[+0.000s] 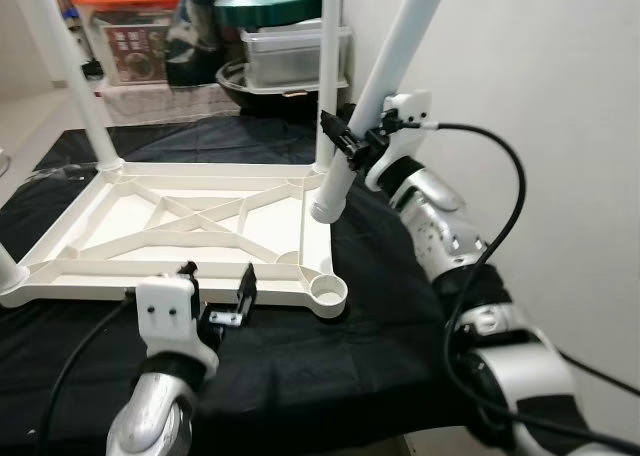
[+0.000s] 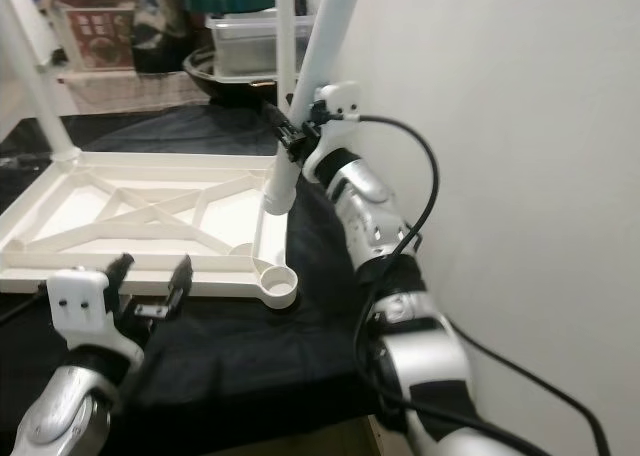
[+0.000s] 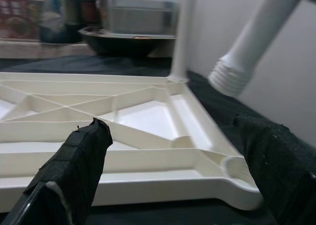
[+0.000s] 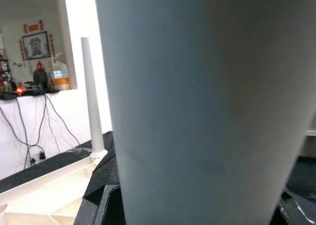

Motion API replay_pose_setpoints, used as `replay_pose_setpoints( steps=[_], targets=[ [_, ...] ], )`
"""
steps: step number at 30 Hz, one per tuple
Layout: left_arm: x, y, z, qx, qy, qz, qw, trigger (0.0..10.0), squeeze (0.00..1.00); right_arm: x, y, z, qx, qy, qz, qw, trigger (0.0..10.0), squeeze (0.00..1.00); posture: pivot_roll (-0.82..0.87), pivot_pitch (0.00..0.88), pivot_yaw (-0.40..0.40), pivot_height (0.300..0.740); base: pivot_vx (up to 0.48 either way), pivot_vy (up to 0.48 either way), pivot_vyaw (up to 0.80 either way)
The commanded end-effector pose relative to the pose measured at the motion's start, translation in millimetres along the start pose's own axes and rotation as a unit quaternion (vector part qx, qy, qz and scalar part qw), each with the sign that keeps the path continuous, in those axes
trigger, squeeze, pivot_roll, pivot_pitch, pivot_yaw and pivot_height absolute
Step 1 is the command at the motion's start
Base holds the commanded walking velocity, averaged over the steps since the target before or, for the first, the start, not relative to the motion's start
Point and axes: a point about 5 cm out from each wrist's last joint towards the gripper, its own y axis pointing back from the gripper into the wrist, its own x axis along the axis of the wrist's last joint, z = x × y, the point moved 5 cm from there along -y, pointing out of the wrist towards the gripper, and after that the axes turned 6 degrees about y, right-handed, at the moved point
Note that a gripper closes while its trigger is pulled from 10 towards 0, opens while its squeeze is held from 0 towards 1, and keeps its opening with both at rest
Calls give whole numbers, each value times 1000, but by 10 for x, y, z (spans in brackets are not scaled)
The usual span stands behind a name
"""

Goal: Building children table

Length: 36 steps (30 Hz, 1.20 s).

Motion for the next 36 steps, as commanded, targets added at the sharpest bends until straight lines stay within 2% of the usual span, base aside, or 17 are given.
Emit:
replay_pose_setpoints(
  steps=[1, 2, 4, 7, 11, 12, 13, 14, 17, 20, 21, 23, 26, 27, 28, 36],
  targets=[
    [-44, 65, 145, -31, 17, -16, 999, 10000, 0, -24, -1, 67, 15, -12, -24, 1000, 10000, 0, 38, 109, -22, 740, 0, 0, 0],
    [-71, 117, 231, -47, 27, -25, 998, 10000, 0, -61, 9, 105, 32, -20, -48, 998, 10000, 0, 42, 122, -27, 740, 0, 0, 0],
    [-82, 156, 290, -57, 35, -30, 997, 10000, 0, -78, 22, 129, 42, -27, -63, 997, 10000, 0, 43, 128, -28, 740, 0, 0, 0],
    [-87, 210, 368, -68, 49, -36, 996, 10000, 0, -41, 38, 136, 71, -40, -66, 995, 10000, 0, 47, 147, -27, 740, 0, 0, 0],
    [-64, 299, 507, -93, 65, -45, 993, 10000, 0, 12, 106, -33, 186, -64, -65, 978, 10000, 0, 62, 185, -24, 740, 0, 0, 0],
    [-51, 319, 536, -98, 70, -46, 992, 10000, 0, 8, 131, -86, 214, -66, -68, 972, 10000, 0, 66, 202, -20, 740, 0, 0, 0],
    [-20, 366, 581, -104, 76, -48, 991, 10000, 0, 8, 175, -172, 260, -68, -71, 961, 10000, 0, 76, 223, -13, 740, 0, 0, 0],
    [-20, 366, 581, -104, 76, -48, 991, 10000, 0, 8, 175, -172, 260, -68, -71, 961, 10000, 0, 76, 223, -13, 740, 0, 0, 0],
    [1, 403, 618, -107, 80, -51, 990, 10000, 0, 9, 205, -257, 302, -65, -71, 948, 10000, 0, 79, 226, -12, 740, 0, 0, 0],
    [2, 408, 621, -107, 80, -51, 990, 10000, 0, 11, 205, -258, 305, -66, -71, 947, 10000, 0, 79, 226, -12, 740, 0, 0, 0],
    [15, 441, 644, -108, 83, -53, 989, 10000, 0, 58, 208, -334, 336, -70, -61, 937, 10000, 0, 95, 262, -4, 740, 0, 0, 0],
    [39, 493, 678, -108, 87, -58, 989, 10000, 0, 136, 224, -438, 382, -79, -46, 920, 10000, 0, 102, 271, -5, 740, 0, 0, 0],
    [39, 527, 695, -105, 91, -63, 988, 10000, 0, 169, 239, -503, 411, -88, -41, 906, 10000, 0, 104, 276, -7, 740, 0, 0, 0],
    [39, 527, 695, -105, 91, -63, 988, 10000, 0, 169, 239, -503, 411, -88, -41, 906, 10000, 0, 104, 276, -7, 740, 0, 0, 0],
    [37, 546, 702, -103, 91, -66, 988, 10000, 0, 164, 270, -536, 431, -95, -48, 896, 10000, 0, 103, 278, -6, 740, 0, 0, 0],
    [32, 565, 704, -100, 93, -71, 988, 10000, 0, 140, 293, -566, 448, -83, -55, 889, 10000, 0, 101, 278, -8, 740, 0, 0, 0]
  ],
)
